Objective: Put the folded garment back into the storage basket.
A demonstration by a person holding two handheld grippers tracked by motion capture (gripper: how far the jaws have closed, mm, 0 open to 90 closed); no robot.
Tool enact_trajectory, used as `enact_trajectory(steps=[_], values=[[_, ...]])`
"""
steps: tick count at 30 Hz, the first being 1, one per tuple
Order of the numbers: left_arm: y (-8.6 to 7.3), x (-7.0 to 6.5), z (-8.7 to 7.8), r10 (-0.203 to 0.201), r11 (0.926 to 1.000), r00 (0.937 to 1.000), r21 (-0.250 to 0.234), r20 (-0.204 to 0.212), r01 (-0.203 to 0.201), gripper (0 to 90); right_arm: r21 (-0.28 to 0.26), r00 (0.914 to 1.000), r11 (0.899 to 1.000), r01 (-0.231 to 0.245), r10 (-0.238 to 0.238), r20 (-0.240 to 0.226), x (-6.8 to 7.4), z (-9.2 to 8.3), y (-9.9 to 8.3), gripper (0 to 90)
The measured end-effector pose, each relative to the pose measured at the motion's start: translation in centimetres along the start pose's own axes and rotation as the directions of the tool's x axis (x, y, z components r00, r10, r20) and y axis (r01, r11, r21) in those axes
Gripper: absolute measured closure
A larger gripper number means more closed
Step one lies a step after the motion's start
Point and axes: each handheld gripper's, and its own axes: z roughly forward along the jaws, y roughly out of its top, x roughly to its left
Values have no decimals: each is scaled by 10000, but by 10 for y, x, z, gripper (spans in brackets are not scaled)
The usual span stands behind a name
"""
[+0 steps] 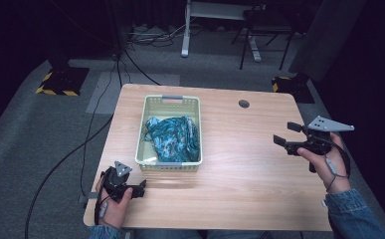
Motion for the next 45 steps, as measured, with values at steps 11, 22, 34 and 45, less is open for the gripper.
enact_trajectory(steps=[11,22,34,45], values=[[0,0,0,1,10000,10000,1,1,-1,1,209,9992,9997,-162,154,365,-8,-12,-16,189],[0,0,0,2,10000,10000,3,2,-2,1,421,9984,9987,-304,283,483,-14,-20,-33,186],[0,0,0,5,10000,10000,6,2,-5,1,667,9954,9959,-610,558,778,-20,-26,-54,183],[0,0,0,5,10000,10000,4,0,-5,1,954,9928,9916,-871,785,908,-24,-28,-74,179]])
